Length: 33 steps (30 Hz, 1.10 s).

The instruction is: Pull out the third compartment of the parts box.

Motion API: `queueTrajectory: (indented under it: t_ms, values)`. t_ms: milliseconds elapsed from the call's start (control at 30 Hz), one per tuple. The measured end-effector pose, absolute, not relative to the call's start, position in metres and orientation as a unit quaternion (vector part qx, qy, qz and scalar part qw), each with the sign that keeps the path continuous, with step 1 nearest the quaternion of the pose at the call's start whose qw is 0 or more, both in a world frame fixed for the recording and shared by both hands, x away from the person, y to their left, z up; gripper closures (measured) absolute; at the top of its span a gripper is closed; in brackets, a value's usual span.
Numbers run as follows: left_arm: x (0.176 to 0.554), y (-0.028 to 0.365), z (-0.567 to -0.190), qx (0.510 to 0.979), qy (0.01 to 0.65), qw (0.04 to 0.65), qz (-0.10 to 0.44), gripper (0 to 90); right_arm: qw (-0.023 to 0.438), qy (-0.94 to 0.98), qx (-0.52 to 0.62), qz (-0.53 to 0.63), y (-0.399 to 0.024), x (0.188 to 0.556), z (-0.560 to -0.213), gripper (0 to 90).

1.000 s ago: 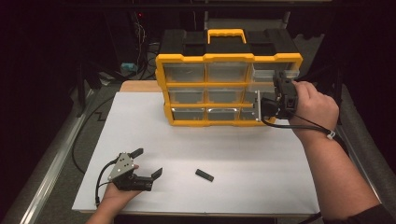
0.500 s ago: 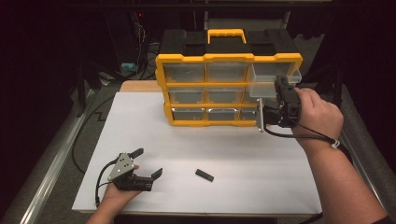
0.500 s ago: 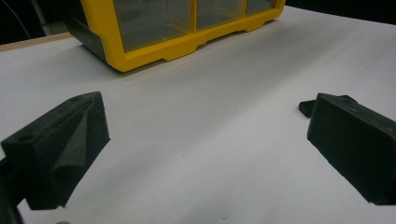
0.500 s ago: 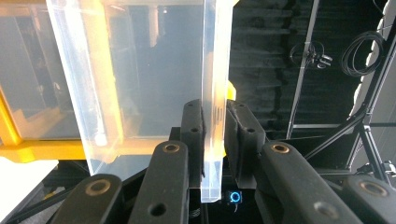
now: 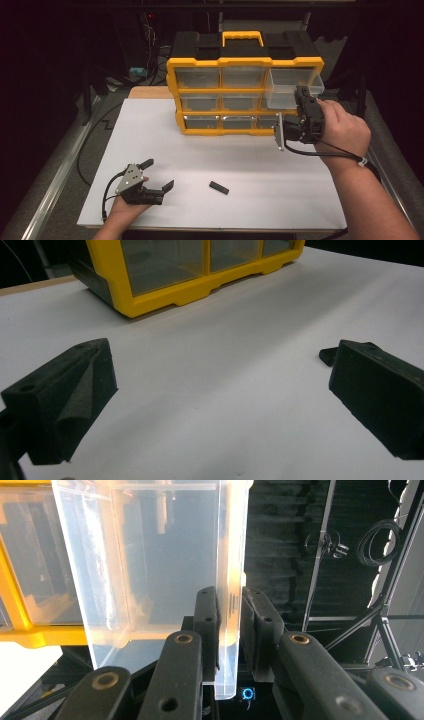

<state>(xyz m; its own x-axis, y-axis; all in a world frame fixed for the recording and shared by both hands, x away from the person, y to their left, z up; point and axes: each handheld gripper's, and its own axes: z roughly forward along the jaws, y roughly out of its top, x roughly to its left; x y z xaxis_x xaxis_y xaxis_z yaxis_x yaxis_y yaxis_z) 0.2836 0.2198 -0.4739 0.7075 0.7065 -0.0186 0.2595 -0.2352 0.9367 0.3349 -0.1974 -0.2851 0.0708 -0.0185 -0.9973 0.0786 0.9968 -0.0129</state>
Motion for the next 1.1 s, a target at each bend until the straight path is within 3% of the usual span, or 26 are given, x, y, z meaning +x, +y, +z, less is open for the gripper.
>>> queueTrajectory:
  t_ms: [1100]
  values:
    - [0.284,0.219,-0.475,0.759,0.318,0.527,0.211,0.1,0.741,0.671,0.025,-0.018,-0.205,0.320,-0.291,79.4]
